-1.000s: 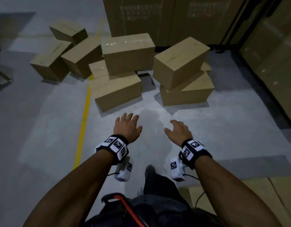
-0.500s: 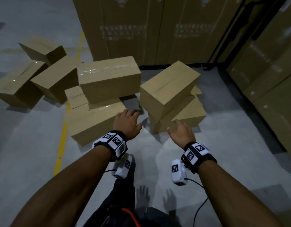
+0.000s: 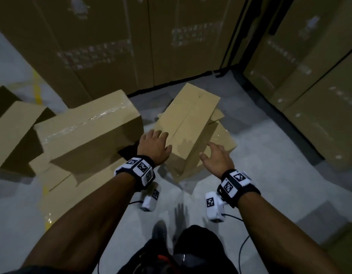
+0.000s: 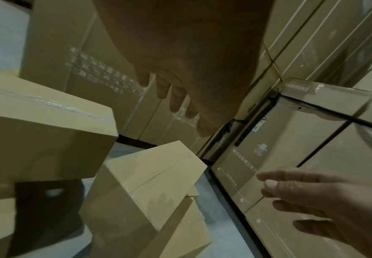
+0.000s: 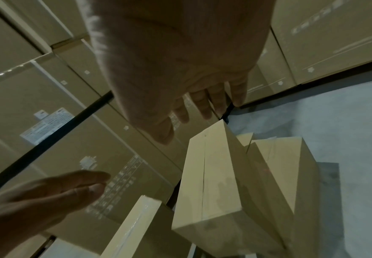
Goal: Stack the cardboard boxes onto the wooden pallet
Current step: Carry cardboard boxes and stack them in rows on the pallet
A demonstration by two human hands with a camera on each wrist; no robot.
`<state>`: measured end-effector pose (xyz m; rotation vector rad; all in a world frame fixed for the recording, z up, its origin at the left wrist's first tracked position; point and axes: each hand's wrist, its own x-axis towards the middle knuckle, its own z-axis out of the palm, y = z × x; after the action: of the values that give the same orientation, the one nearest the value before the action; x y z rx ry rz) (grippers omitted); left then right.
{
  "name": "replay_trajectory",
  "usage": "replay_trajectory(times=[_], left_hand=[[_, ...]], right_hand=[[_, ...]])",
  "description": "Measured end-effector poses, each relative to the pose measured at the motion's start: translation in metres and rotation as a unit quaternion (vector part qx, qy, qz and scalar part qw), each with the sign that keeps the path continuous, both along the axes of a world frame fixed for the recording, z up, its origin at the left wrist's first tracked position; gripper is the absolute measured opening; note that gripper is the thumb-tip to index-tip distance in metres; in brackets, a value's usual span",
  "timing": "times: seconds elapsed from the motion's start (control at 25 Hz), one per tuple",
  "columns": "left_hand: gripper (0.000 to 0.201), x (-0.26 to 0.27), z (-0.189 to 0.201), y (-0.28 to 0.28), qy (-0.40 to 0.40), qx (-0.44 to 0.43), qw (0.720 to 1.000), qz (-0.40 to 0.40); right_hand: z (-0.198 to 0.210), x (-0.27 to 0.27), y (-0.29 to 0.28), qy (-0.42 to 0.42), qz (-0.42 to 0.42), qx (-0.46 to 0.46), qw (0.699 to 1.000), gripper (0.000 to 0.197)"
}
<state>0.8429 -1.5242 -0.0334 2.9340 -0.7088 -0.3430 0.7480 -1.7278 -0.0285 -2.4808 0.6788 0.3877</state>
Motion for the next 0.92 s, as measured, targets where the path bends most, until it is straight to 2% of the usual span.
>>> replay_trajectory(times=[0.2, 0.4, 0.6, 0.72, 0.92], left_hand=[[0.058, 0.089, -0.021, -0.046, 0.11, -0.062, 0.99, 0.058], [0.061, 0.164, -0.037, -0.087, 0.198, -0.162, 0.952, 0.168], [0.066, 0.224, -0.059, -0.118, 0.256, -0.218, 0.916, 0.217], [0.068, 0.263, -0.09, -0.133, 0.288, -0.22, 0.904, 0.225], [0.073, 0.329, -0.16, -0.147, 0.322, -0.173, 0.909, 0.199]], right_hand=[[-0.026, 0.067, -0.047, 0.0, -0.083, 0.063, 0.995, 0.063], [-0.052, 0.13, -0.089, -0.019, -0.183, 0.142, 0.973, 0.064], [-0.075, 0.17, -0.106, -0.01, -0.264, 0.201, 0.943, 0.067], [-0.102, 0.192, -0.11, -0.001, -0.299, 0.215, 0.93, 0.069], [-0.162, 0.234, -0.103, 0.014, -0.355, 0.224, 0.908, 0.077]])
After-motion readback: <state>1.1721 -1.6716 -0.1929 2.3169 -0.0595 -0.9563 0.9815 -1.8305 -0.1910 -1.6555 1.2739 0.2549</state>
